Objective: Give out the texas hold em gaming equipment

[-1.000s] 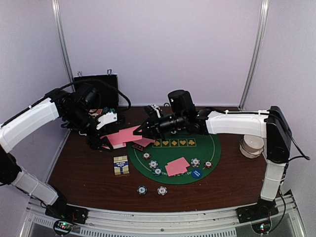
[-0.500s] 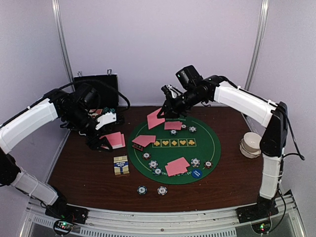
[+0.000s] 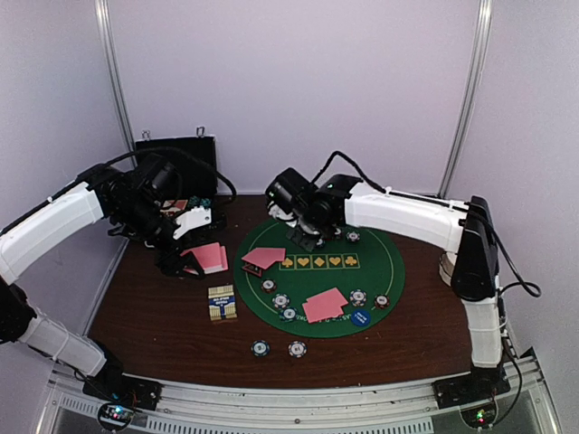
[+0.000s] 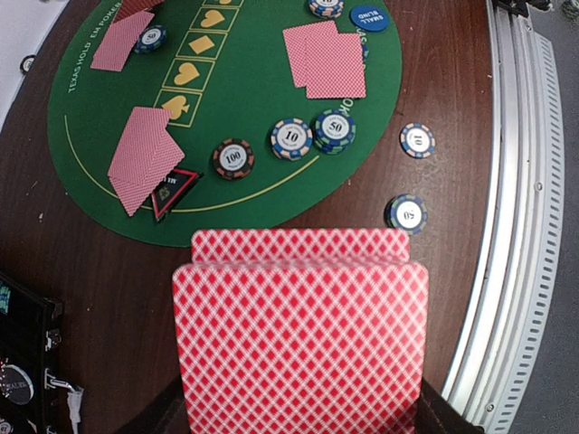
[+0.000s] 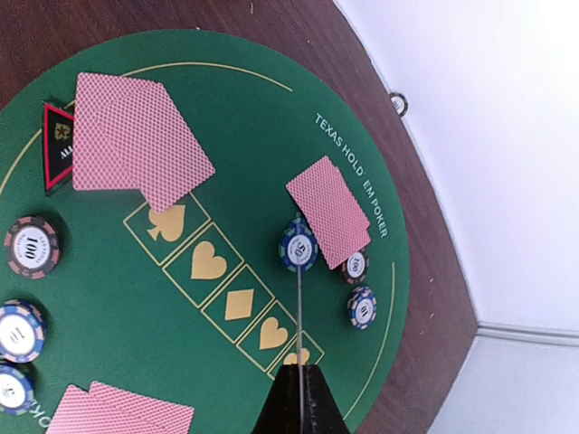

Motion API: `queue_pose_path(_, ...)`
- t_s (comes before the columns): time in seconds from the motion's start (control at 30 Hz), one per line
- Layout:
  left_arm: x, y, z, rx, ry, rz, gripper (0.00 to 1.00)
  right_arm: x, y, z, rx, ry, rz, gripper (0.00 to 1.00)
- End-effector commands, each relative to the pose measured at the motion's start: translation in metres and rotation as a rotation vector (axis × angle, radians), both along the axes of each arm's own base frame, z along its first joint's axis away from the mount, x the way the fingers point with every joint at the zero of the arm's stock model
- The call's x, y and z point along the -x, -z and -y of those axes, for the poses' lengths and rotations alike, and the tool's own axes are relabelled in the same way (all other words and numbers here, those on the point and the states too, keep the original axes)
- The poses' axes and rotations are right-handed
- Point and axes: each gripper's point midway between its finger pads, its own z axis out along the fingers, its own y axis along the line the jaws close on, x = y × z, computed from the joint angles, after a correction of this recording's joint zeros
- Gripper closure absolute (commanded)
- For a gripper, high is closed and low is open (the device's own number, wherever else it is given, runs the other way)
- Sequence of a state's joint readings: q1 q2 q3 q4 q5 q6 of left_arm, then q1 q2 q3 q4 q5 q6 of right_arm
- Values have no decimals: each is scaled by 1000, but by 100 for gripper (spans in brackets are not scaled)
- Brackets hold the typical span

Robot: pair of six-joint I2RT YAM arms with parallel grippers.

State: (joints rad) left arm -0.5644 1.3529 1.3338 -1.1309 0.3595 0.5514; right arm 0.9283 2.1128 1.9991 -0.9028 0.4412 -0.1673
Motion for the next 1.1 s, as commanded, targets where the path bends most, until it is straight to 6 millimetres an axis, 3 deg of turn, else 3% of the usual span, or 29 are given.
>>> queue_pose_path(0.0, 0, -8, 1, 26, 11, 34, 100, -26, -6, -7, 228, -51, 264, 100)
queue_pose_path(0.2, 1, -9, 1, 29, 12, 38, 100, -34, 56, -8, 423, -98, 273, 100)
queue_pose_path(0.33, 1, -9, 1, 29, 11, 37, 100, -34, 86, -8, 460, -124, 267, 100)
queue_pose_path(0.67, -1, -9, 2, 27, 10, 37, 100, -24, 130, -14, 450, -179, 219, 100)
queue_pose_path(0.9, -2, -8, 2, 25, 9, 32, 100, -19, 144, -17, 457, -203, 198, 100)
queue_pose_path(0.93, -2, -8, 3, 26, 9, 32, 100, -18, 144, -17, 448, -201, 194, 98)
queue_pose_path(1.07, -3, -9, 3, 26, 9, 34, 100, -13, 139, -17, 411, -206, 180, 63)
